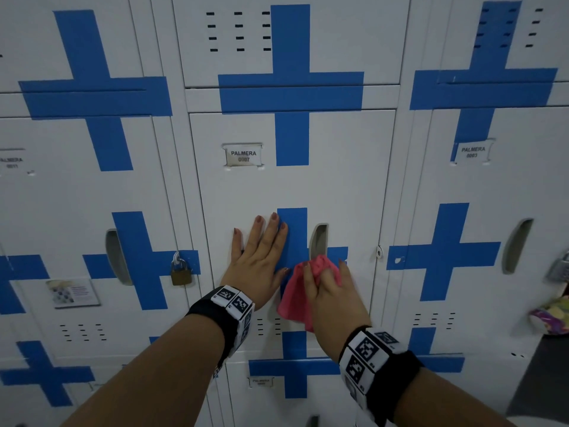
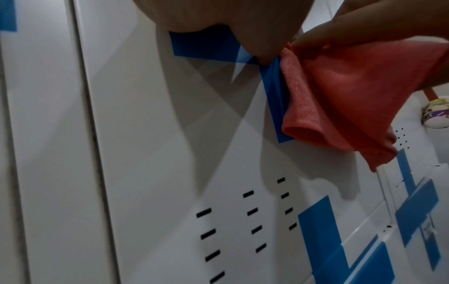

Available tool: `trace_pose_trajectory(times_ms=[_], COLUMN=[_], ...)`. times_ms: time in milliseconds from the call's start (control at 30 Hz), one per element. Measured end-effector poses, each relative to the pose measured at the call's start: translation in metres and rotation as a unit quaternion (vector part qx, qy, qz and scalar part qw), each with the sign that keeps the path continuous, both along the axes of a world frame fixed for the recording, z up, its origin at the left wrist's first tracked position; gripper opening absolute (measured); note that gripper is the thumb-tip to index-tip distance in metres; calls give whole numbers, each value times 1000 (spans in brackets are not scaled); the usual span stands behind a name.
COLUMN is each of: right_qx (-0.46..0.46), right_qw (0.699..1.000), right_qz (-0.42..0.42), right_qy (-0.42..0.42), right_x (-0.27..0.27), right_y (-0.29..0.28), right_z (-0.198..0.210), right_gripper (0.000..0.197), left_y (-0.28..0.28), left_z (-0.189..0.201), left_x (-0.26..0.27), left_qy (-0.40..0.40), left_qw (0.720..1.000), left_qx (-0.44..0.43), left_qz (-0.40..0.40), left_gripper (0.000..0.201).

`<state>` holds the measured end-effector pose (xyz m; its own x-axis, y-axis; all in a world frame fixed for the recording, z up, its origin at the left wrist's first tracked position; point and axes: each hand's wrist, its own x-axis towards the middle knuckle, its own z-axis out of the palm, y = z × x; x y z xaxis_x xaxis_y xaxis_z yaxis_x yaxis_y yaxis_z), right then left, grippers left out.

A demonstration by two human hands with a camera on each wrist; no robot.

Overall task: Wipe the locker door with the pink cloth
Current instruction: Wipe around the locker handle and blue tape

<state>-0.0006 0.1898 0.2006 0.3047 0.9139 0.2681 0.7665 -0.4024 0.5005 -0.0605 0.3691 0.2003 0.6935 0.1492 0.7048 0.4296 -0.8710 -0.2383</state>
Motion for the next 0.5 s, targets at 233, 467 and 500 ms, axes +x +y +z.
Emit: trace_pose_trajectory(times_ms=[233, 467, 500], right_qx=[85, 212, 247], right_qw=[993, 968, 958], right_qz=[13, 31, 43], right_qy=[79, 130, 143], right_x=[6, 15, 17], right_y=[2, 0, 1], right_z=[2, -6, -9], right_gripper=[113, 108, 89], left_y=[1, 0, 0], left_z=[0, 0, 0], left_x=[-1, 0, 0], left_qy=[-2, 0, 1], left_qw=[1000, 1000, 1000], left_qx=[2, -1, 2], left_qz=[-5, 2, 4], left_gripper=[90, 84, 84])
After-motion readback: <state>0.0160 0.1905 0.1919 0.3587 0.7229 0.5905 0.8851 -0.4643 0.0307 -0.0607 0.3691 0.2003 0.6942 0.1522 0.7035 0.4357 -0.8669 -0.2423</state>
